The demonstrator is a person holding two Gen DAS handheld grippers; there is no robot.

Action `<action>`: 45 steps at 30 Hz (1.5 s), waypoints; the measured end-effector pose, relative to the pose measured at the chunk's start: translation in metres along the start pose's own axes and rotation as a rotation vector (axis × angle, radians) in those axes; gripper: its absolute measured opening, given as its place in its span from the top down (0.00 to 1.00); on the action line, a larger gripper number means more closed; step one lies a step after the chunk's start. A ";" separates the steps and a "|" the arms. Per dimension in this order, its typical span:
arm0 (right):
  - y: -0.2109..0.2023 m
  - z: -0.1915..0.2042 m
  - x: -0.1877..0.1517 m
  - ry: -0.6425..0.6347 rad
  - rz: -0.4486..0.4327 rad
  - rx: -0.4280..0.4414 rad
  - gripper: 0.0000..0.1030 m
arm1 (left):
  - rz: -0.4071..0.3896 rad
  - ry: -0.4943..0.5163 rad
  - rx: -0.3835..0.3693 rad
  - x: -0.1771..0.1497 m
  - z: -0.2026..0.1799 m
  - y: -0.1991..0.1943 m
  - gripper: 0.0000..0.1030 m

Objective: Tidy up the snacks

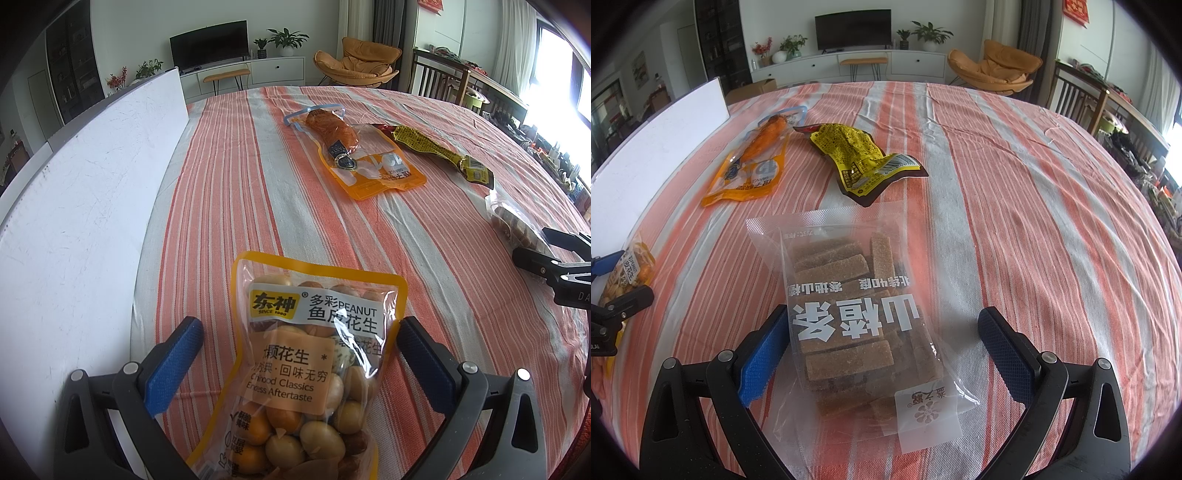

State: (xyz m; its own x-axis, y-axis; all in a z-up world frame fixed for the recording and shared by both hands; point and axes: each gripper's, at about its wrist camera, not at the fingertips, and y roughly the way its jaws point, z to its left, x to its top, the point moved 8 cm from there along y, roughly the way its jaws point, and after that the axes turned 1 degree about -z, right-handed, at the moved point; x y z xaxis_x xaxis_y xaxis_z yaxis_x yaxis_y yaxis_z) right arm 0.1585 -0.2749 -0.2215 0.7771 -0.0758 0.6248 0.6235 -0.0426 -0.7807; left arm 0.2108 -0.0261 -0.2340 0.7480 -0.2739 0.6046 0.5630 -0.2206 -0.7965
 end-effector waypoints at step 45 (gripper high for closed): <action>-0.035 -0.002 -0.002 0.120 0.168 0.120 0.41 | 0.114 -0.073 -0.269 -0.005 -0.014 -0.041 0.43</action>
State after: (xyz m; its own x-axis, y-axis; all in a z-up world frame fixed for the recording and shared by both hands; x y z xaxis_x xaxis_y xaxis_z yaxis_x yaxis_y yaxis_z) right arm 0.1352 -0.2751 -0.1951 0.8593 -0.1901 0.4748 0.4979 0.0984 -0.8617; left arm 0.1791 -0.0284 -0.2043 0.8299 -0.2451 0.5013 0.3679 -0.4352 -0.8218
